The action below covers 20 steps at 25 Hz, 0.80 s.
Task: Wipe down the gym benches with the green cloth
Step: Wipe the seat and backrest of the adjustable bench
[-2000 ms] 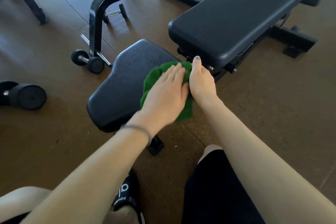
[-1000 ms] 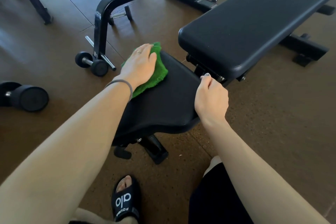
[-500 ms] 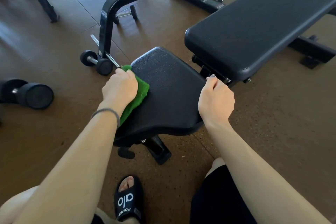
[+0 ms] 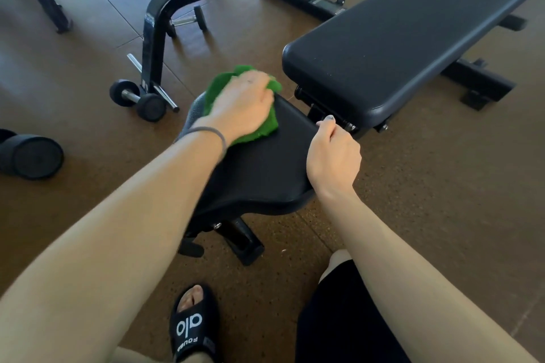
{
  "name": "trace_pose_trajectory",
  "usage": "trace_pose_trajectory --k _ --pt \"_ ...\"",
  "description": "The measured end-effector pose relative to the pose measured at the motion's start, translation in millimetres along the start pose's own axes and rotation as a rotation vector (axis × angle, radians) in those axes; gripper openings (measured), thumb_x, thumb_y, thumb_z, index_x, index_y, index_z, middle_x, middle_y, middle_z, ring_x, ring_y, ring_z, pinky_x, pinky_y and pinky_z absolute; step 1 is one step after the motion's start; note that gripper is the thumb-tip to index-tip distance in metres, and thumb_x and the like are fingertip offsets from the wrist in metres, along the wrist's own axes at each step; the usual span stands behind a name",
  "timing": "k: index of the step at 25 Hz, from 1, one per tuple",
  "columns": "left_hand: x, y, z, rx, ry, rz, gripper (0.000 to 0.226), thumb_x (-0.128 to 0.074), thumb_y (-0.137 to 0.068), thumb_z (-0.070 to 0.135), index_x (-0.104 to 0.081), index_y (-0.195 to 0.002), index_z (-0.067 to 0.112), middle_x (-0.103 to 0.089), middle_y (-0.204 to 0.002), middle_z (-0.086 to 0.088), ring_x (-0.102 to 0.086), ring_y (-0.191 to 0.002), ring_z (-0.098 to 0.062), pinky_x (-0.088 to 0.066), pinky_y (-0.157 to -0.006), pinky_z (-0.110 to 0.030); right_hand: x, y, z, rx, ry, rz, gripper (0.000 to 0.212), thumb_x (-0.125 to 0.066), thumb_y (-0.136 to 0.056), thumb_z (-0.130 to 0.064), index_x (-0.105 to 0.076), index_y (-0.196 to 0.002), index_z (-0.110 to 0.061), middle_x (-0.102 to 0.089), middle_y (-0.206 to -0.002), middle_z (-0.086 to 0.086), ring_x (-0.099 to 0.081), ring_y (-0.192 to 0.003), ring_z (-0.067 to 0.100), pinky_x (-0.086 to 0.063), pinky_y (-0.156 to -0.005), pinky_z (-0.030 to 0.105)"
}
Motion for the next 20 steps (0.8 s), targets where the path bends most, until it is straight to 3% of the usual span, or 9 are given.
trace_pose_trajectory --k 2,6,9,11,12,14,15,18,20 --pt "-16 21 35 -0.173 0.026 -0.056 0.047 -0.034 -0.099 0.033 -0.061 -0.133 0.013 -0.059 -0.142 -0.009 -0.049 -0.135 -0.030 -0.028 -0.119 -0.041 3 0 -1 -0.014 -0.027 -0.029 0.048 -0.022 -0.112 -0.036 -0.064 -0.091 -0.025 -0.054 -0.076 -0.008 -0.048 -0.067 0.005 -0.033 -0.076 0.029" --pt "-22 90 48 -0.289 0.083 -0.050 0.049 -0.036 -0.107 0.031 -0.043 -0.153 0.016 -0.036 -0.164 0.000 -0.025 -0.154 -0.016 -0.016 -0.128 -0.041 6 2 -1 0.036 -0.110 -0.094 0.052 -0.019 -0.109 -0.040 -0.065 -0.109 -0.015 -0.062 -0.097 -0.002 -0.059 -0.102 0.023 -0.040 -0.097 0.035" --pt "-19 122 41 -0.326 0.145 -0.095 0.054 -0.029 -0.107 0.038 -0.039 -0.156 0.020 -0.031 -0.166 0.005 -0.021 -0.155 -0.009 -0.016 -0.128 -0.039 14 12 -10 0.403 0.142 -0.016 0.055 -0.025 -0.104 -0.040 -0.053 -0.144 -0.014 -0.060 -0.142 0.006 -0.052 -0.134 0.024 -0.037 -0.114 0.046" --pt "-2 127 37 -0.176 0.455 -0.009 0.053 -0.033 -0.105 0.037 -0.043 -0.154 0.020 -0.039 -0.162 0.003 -0.029 -0.152 -0.008 -0.019 -0.128 -0.039 16 32 -23 0.748 0.266 0.000 0.053 -0.032 -0.105 -0.035 -0.051 -0.146 -0.008 -0.058 -0.144 0.009 -0.050 -0.136 0.026 -0.037 -0.114 0.047" --pt "11 130 25 -0.035 0.555 0.125 0.052 -0.036 -0.103 0.035 -0.045 -0.152 0.018 -0.044 -0.159 0.000 -0.035 -0.149 -0.011 -0.023 -0.126 -0.039 12 45 -30 0.850 0.350 -0.096 0.054 -0.032 -0.105 -0.037 -0.050 -0.147 -0.007 -0.056 -0.146 0.012 -0.048 -0.138 0.028 -0.035 -0.115 0.049" --pt "35 145 -12 0.250 0.385 0.346 0.049 -0.040 -0.104 0.028 -0.046 -0.150 0.012 -0.049 -0.153 -0.009 -0.042 -0.143 -0.023 -0.030 -0.121 -0.042 -3 72 -33 0.881 0.647 -0.362 0.062 -0.026 -0.105 -0.048 -0.038 -0.157 -0.016 -0.039 -0.161 0.015 -0.030 -0.151 0.032 -0.020 -0.124 0.053" --pt "38 156 -33 0.358 0.237 0.352 0.050 -0.041 -0.104 0.028 -0.044 -0.150 0.009 -0.049 -0.152 -0.013 -0.041 -0.142 -0.028 -0.031 -0.120 -0.047 -11 80 -28 0.853 0.791 -0.451 0.065 -0.022 -0.105 -0.055 -0.029 -0.161 -0.022 -0.027 -0.167 0.015 -0.019 -0.156 0.033 -0.011 -0.126 0.054" --pt "17 179 -54 0.452 0.042 0.266 0.056 -0.036 -0.103 0.037 -0.043 -0.151 0.009 -0.046 -0.155 -0.015 -0.037 -0.146 -0.032 -0.026 -0.121 -0.055 -23 76 -23 0.814 0.909 -0.435 0.066 -0.019 -0.104 -0.060 -0.025 -0.162 -0.029 -0.016 -0.170 0.014 -0.011 -0.157 0.035 -0.003 -0.127 0.055" --pt "2 181 -48 0.440 0.018 0.359 0.054 -0.032 -0.102 0.037 -0.048 -0.147 0.012 -0.048 -0.155 -0.012 -0.037 -0.147 -0.028 -0.020 -0.124 -0.053 -34 55 -29 0.794 0.881 -0.387 0.063 -0.023 -0.104 -0.057 -0.032 -0.160 -0.031 -0.021 -0.170 0.011 -0.016 -0.156 0.033 -0.006 -0.127 0.053"
Point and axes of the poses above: each hand's wrist, its own y-axis away from the middle knuckle, its own x-axis out of the back of the hand, z = x × y, the point moved 3 cm from there along -y, towards the middle knuckle
